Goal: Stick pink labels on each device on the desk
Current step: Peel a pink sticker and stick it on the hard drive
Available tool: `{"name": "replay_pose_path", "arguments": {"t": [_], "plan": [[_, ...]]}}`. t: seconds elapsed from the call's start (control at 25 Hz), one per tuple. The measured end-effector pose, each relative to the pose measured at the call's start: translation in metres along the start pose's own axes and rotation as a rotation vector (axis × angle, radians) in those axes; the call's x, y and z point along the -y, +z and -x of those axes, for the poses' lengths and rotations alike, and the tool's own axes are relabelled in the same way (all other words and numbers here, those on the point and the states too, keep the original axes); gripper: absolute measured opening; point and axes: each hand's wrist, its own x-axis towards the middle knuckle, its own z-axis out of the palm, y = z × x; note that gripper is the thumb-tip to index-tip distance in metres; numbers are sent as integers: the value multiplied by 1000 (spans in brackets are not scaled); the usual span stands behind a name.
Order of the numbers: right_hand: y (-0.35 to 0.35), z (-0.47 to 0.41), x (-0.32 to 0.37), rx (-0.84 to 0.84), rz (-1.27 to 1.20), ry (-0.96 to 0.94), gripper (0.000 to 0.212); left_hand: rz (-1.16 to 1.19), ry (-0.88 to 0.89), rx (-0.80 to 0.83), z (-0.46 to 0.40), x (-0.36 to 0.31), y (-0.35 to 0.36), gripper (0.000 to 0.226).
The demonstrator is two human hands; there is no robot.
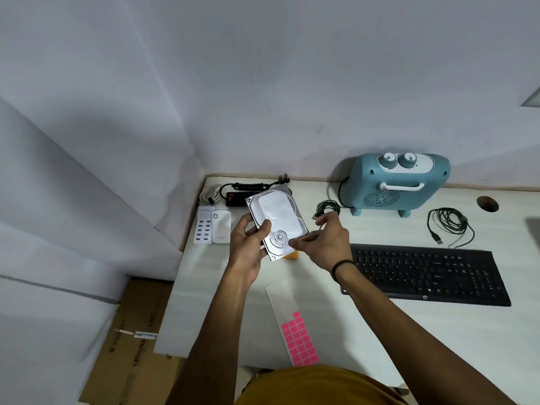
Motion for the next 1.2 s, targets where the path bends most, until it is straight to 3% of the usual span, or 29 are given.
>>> {"name": "replay_pose_path", "arguments": {"t": [0.2,0.36,0.48,0.64,0.76,0.88,1.08,1.2], "plan": [[-20,-6,11,-66,170,5,89,53,32,31,0,-11,-1,30],[-26,-1,17,84,260,-111,29,29,30,58,-1,-11,0,35],[-25,0,20,100,335,-135,13,30,16,41,-2,-8,-4,31],[-29,-3,19,231,312,-64,26,11,-16,33,-3,-5,-7,20],[-16,-1,17,98,322,-23,48,-3,-23,40,-3,-4,-6,20],[-4,-6,11,66,396,-67,50,-17,-38,31,-4,-1,-11,25],[8,-26,-14,300,245,31,25,-30,-132,23,-8,13,-36,25],[24,-31,-32,319,-203,163,23,-37,-191,39,-14,25,-50,27]]}}
